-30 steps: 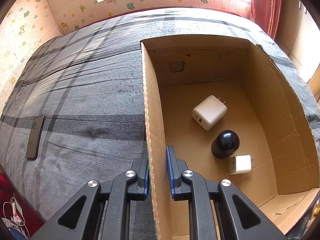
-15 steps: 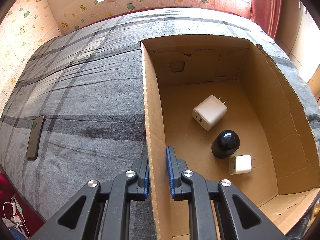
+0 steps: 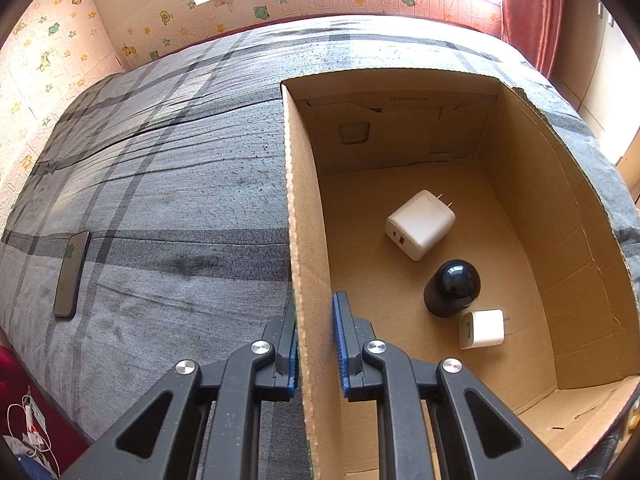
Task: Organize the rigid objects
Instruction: 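Withdraw the right tool from the box toward the white remote, then grasp the white remote control lengthwise with the right tool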
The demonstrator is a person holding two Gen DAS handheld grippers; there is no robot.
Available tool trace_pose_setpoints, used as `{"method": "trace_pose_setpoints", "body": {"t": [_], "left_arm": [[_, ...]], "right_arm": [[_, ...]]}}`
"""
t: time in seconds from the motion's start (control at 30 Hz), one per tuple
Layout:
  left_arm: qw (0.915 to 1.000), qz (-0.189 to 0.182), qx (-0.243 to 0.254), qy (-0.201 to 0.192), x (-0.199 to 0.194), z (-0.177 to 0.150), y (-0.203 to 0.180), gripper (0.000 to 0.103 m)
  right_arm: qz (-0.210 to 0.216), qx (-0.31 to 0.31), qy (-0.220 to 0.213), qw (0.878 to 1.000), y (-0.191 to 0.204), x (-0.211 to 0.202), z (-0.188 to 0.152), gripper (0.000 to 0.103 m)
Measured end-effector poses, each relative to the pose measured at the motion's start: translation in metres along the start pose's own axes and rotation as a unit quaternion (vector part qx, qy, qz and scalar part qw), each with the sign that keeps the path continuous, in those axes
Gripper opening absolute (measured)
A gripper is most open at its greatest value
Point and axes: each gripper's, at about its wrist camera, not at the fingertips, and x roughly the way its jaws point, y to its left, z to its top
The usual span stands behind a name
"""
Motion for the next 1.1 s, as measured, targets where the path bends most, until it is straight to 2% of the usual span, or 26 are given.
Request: {"method": "trace_pose_setpoints", "body": {"t": [0.3, 0.6, 0.7, 1.1], "left_arm": [[1.0000, -0.001, -0.001, 0.001, 0.000, 0.000, 0.000, 0.016], [1.0000, 0.001, 0.000, 0.000, 0.000, -0.001, -0.001, 0.016], [1.0000, 0.002, 0.000, 0.000, 0.000, -0.001, -0.002, 0.016], [1.0000, 0.005, 0.002, 0.001, -0.001, -0.001, -0.002, 0.016]], "right_arm": [[0.027, -0.063, 0.036, 0.997, 0.002, 0.038, -0.004, 0.103], [0.023, -0.131, 0.071, 0.989, 0.009, 0.066, -0.010, 0.103], [0.033, -0.138, 0.080, 0.987, 0.008, 0.073, -0.012, 0.103], [0.025, -0.166, 0.103, 0.980, 0.013, 0.093, -0.029, 0.102]]}}
